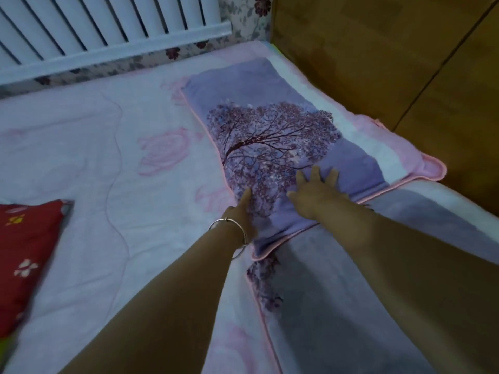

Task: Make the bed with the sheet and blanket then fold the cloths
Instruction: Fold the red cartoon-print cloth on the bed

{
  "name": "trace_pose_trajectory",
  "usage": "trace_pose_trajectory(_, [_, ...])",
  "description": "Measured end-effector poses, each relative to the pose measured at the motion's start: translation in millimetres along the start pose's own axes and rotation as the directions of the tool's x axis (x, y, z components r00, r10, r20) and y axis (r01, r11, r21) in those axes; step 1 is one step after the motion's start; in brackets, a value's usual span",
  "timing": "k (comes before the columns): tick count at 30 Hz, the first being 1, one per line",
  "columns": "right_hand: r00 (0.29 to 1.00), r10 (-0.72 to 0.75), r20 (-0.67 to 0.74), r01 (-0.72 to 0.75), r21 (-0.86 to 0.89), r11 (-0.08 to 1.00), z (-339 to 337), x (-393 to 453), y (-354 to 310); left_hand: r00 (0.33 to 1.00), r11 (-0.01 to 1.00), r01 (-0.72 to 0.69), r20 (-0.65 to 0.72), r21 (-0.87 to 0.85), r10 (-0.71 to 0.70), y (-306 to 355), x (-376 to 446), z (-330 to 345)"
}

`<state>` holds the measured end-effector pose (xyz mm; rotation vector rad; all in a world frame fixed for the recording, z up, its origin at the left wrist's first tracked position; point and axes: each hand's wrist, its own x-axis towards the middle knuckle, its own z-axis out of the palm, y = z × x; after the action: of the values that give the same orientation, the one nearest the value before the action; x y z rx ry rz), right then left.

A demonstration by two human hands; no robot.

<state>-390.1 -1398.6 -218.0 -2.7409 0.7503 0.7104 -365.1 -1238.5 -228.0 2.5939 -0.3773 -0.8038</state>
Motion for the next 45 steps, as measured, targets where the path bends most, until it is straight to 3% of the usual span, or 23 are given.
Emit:
trace_pose_trajectory(6, [0.984, -0.165, 0.061, 0.168, -0.034, 0.985, 39.8, -51.7, -86.8, 0.999, 0.993, -0.015, -0.042, 0.117, 0.02, -80.0, -64.1, -20.5])
trace_pose_trajectory(11, [0.948, -0.286, 0.14, 0.29, -0.007, 0.957, 87.4, -130.9, -196.4, 0.985, 0.981, 0.111, -0.148, 0.16, -0.087, -187.4, -130.5, -49.1])
trace_pose_trajectory(18, [0.837, -0.477, 0.267, 0.511, -0.068, 0.857, 179.1, -227.3, -356.3, 0.93, 0.944, 0.307, -0.249, 0.118, -0.271, -359.1, -230.3, -70.2])
trace_pose_trajectory(22, [0.816, -0.481, 0.32, 0.526, -0.066, 0.848, 231.2, -264.4, -425.8, 0.912, 0.913, 0.39, -0.19, 0.122, -0.364, -448.2, -280.3, -69.8])
trace_pose_trajectory(27, [0.9, -0.35, 0.26, 0.414, -0.257, 0.873, 281.1, -271.5, -457.2, 0.923, 0.91, 0.384, -0.022, 0.157, -0.385, -538.6, -325.4, -72.2])
trace_pose_trajectory(29, [0.93, -0.284, 0.231, 0.34, -0.258, 0.904, 289.9, -269.1, -458.6, 0.938, 0.925, 0.329, 0.052, 0.192, -0.344, -555.3, -334.3, -75.4])
trace_pose_trajectory(35, [0.936, -0.245, 0.253, 0.325, -0.354, 0.877, 282.4, -279.1, -477.5, 0.917, 0.928, 0.271, 0.225, 0.257, -0.33, -573.3, -321.7, -91.6])
trace_pose_trajectory(41, [0.938, -0.21, 0.276, 0.274, -0.219, 0.937, 299.4, -260.7, -471.9, 0.89, 0.882, 0.336, 0.195, 0.33, -0.412, -555.1, -306.8, -88.5])
trace_pose_trajectory(45, [0.941, -0.183, 0.284, 0.252, -0.229, 0.94, 300.8, -257.5, -475.8, 0.88, 0.863, 0.367, 0.17, 0.349, -0.443, -550.3, -302.4, -83.8])
